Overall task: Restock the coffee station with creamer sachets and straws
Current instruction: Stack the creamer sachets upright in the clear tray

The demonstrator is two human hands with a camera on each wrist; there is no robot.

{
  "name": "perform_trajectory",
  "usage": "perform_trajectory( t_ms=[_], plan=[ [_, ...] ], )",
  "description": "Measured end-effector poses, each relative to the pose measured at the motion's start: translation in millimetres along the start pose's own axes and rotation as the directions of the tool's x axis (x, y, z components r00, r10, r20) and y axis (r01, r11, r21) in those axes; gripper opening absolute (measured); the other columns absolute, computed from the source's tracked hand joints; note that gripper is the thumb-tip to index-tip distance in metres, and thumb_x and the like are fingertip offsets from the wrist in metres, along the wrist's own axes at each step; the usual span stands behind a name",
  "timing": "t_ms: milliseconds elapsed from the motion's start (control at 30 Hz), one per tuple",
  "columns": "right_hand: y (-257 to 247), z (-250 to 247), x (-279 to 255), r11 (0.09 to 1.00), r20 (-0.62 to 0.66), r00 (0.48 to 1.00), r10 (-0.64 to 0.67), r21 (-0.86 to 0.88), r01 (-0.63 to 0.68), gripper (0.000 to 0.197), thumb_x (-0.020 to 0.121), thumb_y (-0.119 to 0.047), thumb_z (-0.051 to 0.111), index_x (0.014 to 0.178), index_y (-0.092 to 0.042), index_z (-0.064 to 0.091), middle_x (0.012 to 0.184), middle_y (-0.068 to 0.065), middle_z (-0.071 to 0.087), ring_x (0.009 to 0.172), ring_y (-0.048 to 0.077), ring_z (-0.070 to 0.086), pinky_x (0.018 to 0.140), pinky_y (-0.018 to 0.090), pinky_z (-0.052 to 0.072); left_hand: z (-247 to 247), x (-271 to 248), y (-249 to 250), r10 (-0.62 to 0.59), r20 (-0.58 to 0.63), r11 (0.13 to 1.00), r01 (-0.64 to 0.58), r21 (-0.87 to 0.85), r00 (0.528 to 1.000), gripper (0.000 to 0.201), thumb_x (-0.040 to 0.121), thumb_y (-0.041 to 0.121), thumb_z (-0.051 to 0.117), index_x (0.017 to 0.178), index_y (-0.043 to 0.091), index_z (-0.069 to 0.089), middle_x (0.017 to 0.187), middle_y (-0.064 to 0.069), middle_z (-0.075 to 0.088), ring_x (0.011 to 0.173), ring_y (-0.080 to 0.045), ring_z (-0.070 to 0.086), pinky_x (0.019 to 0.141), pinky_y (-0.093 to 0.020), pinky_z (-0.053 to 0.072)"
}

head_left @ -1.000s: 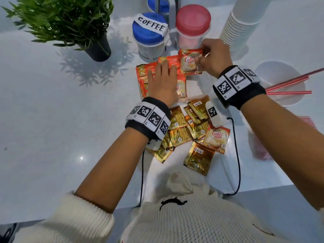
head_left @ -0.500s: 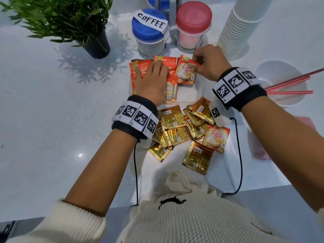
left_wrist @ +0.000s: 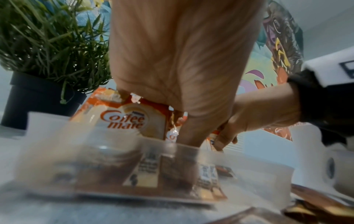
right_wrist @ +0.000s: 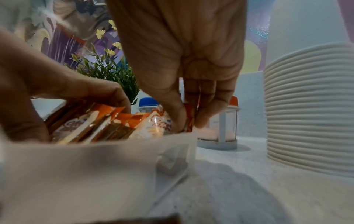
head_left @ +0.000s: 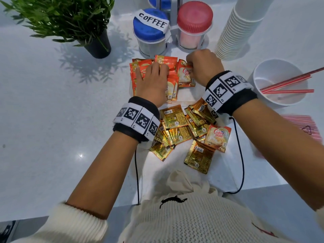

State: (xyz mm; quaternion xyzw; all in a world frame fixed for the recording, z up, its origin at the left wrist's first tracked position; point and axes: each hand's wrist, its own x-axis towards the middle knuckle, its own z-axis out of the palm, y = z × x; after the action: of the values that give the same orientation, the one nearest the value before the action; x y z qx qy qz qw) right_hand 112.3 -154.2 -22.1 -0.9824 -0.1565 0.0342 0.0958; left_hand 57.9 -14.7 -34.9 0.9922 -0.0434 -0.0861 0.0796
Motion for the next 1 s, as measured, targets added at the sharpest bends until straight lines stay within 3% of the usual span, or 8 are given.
perform_trajectory(
  t_ms=[100, 200, 300, 433, 567, 667, 800, 1000],
  plan=[
    [3.8, 0.9, 2.0, 0.998, -0.016, 1.000, 0.019, 0.065, -0.017, 0.030, 0.084, 0.001, 0.052, 0.114, -0.005, 0.057, 0.118, 0.018, 0.055, 0.109, 0.037, 0.051, 0.085, 0.044, 0.047, -1.2, -0.9, -0.5, 0.004, 0.026, 1.000, -0.004, -0.003, 1.000, 0.081, 0.080, 0.014, 0.068, 0.144, 0.018, 0.018, 0.150, -0.012, 0.021, 0.143, -0.030, 0.015, 0.115, -0.055, 0.004],
    [4.9, 1.5, 0.7, 0.991, 0.067, 0.998, 0.020, 0.134, -0.029, 0.056, 0.080, -0.004, 0.062, 0.133, -0.006, 0.041, 0.132, 0.017, 0.044, 0.121, 0.035, 0.044, 0.097, 0.045, 0.043, -0.8, -1.1, -1.2, 0.014, 0.051, 1.000, -0.014, 0.002, 0.999, 0.084, 0.082, 0.017, 0.066, 0.147, 0.018, 0.013, 0.157, -0.010, 0.006, 0.146, -0.028, 0.002, 0.115, -0.056, 0.001],
    [3.9, 3.2, -0.9, 0.990, 0.173, 0.985, -0.004, 0.140, -0.020, 0.072, 0.076, -0.015, 0.072, 0.136, -0.005, 0.034, 0.136, 0.017, 0.042, 0.125, 0.034, 0.042, 0.102, 0.044, 0.039, -0.4, -0.3, 0.4, 0.021, 0.079, 1.000, -0.023, 0.019, 0.997, 0.086, 0.085, 0.017, 0.064, 0.149, 0.015, 0.007, 0.159, -0.007, -0.003, 0.147, -0.025, -0.004, 0.114, -0.057, -0.001],
    [3.5, 6.3, -2.3, 0.996, 0.260, 0.966, -0.003, 0.090, -0.021, 0.093, 0.073, -0.022, 0.076, 0.144, -0.008, 0.019, 0.142, 0.016, 0.036, 0.130, 0.033, 0.034, 0.106, 0.045, 0.034, -1.8, 2.0, 1.8, 0.043, 0.108, 0.999, -0.046, 0.028, 0.993, 0.087, 0.086, 0.018, 0.063, 0.150, 0.015, 0.004, 0.159, -0.005, -0.001, 0.148, -0.024, 0.000, 0.114, -0.057, -0.003],
    [2.2, 7.8, -2.0, 1.000, 0.226, 0.974, 0.009, 0.018, -0.013, 0.084, 0.077, -0.023, 0.072, 0.142, -0.007, 0.022, 0.142, 0.016, 0.035, 0.129, 0.035, 0.035, 0.103, 0.049, 0.036, -2.3, 1.5, 1.0, 0.065, 0.114, 0.998, -0.067, 0.018, 0.991, 0.087, 0.085, 0.018, 0.064, 0.150, 0.016, 0.007, 0.159, -0.003, 0.002, 0.147, -0.023, 0.002, 0.114, -0.058, -0.002],
    [1.4, 7.0, 1.4, 0.997, 0.169, 0.986, 0.010, -0.078, 0.003, 0.073, 0.080, -0.013, 0.067, 0.139, -0.005, 0.025, 0.142, 0.018, 0.034, 0.128, 0.037, 0.033, 0.099, 0.051, 0.035, -1.7, 0.2, 0.3, 0.075, 0.073, 0.997, -0.074, -0.012, 0.995, 0.077, 0.083, 0.013, 0.065, 0.145, 0.015, 0.020, 0.158, -0.005, 0.011, 0.147, -0.024, 0.007, 0.114, -0.059, 0.000],
    [-1.1, 11.6, 2.2, 0.988, 0.200, 0.979, -0.026, -0.145, 0.056, 0.074, 0.083, -0.009, 0.060, 0.143, -0.006, 0.017, 0.145, 0.017, 0.030, 0.133, 0.036, 0.028, 0.100, 0.051, 0.033, 0.2, -0.7, 0.7, 0.076, 0.023, 0.995, -0.074, -0.061, 0.997, 0.065, 0.081, 0.010, 0.066, 0.135, 0.014, 0.030, 0.152, -0.004, 0.023, 0.144, -0.022, 0.015, 0.114, -0.058, 0.002],
    [-1.1, 14.1, 2.4, 0.995, 0.222, 0.975, -0.028, -0.090, 0.049, 0.083, 0.082, -0.008, 0.061, 0.146, -0.007, 0.009, 0.148, 0.016, 0.025, 0.136, 0.035, 0.024, 0.104, 0.052, 0.030, -2.6, 1.7, 3.5, 0.045, 0.123, 0.999, -0.048, 0.015, 0.991, 0.089, 0.086, 0.017, 0.063, 0.150, 0.015, 0.001, 0.160, -0.004, -0.004, 0.148, -0.023, -0.004, 0.114, -0.057, -0.001]
  ],
)
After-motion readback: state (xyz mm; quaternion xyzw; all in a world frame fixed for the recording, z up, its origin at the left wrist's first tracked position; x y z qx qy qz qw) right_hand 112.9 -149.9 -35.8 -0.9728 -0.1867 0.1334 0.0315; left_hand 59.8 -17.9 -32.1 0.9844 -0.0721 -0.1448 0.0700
